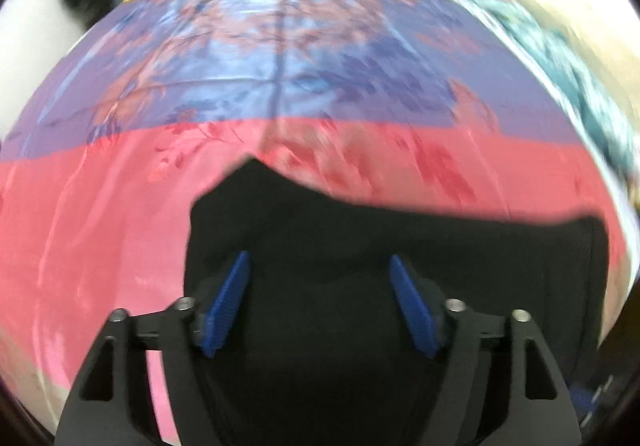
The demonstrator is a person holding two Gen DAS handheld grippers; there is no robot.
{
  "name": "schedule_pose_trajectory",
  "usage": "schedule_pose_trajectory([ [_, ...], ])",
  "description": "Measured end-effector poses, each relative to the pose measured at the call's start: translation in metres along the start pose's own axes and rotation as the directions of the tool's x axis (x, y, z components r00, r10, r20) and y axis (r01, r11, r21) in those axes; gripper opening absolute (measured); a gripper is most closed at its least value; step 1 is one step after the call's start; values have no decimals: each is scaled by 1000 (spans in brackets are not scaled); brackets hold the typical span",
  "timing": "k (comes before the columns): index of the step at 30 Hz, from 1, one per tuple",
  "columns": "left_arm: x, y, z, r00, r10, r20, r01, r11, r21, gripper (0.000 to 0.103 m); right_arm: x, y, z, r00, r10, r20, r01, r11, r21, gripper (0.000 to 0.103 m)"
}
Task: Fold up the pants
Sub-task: 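Open the right gripper to release the trousers on the quilt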
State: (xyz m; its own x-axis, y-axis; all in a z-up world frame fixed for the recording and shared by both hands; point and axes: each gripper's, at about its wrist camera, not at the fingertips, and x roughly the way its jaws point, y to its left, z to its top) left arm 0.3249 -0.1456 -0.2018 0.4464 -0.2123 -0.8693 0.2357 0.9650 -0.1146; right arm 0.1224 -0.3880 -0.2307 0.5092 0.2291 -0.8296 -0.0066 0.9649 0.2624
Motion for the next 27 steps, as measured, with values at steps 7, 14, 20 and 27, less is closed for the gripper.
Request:
schedule_pose_trajectory([
  [7, -56, 33, -27, 998, -42, 50, 41, 999, 28, 86, -36, -21, 12, 990, 122, 77, -126, 991, 54, 58],
  [14, -49, 96, -87, 971, -228, -67, 218, 967, -132, 87, -15, -78, 43, 979, 200, 48, -205, 970, 131, 99],
  [20, -26, 80, -82, 885, -454, -106, 429, 882, -195, 65, 47, -94, 59, 918, 390, -64, -367, 901, 229, 76],
  [27, -56, 56, -53, 901, -430, -57, 423, 901, -95, 20, 26, -63, 82, 914, 400, -68, -390, 912, 126, 33],
])
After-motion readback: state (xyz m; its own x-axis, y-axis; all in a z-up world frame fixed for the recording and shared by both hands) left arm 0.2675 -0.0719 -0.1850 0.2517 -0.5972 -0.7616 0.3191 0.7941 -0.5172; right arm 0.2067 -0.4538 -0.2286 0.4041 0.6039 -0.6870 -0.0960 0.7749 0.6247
